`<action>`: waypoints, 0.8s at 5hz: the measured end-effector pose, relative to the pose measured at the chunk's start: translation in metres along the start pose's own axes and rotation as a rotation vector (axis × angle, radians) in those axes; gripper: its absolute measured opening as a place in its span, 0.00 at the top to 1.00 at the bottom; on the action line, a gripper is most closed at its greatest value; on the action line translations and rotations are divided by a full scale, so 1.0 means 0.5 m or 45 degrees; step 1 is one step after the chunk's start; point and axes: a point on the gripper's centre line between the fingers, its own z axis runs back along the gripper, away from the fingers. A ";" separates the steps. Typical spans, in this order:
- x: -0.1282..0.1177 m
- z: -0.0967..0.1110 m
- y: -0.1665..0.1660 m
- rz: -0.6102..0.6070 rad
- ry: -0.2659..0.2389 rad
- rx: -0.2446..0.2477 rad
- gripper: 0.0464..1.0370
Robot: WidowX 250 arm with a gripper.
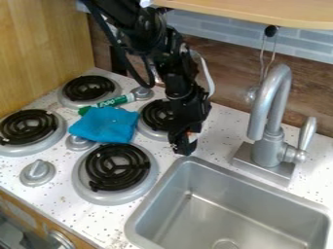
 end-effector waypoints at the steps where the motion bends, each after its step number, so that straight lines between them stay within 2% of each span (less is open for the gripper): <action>1: -0.006 -0.013 0.014 -0.006 0.005 0.009 0.04; 2: -0.019 -0.036 0.016 -0.016 0.005 -0.013 0.09; 3: -0.021 -0.038 0.019 -0.013 0.005 -0.001 0.34; 4: -0.021 -0.038 0.023 -0.016 0.007 0.016 0.42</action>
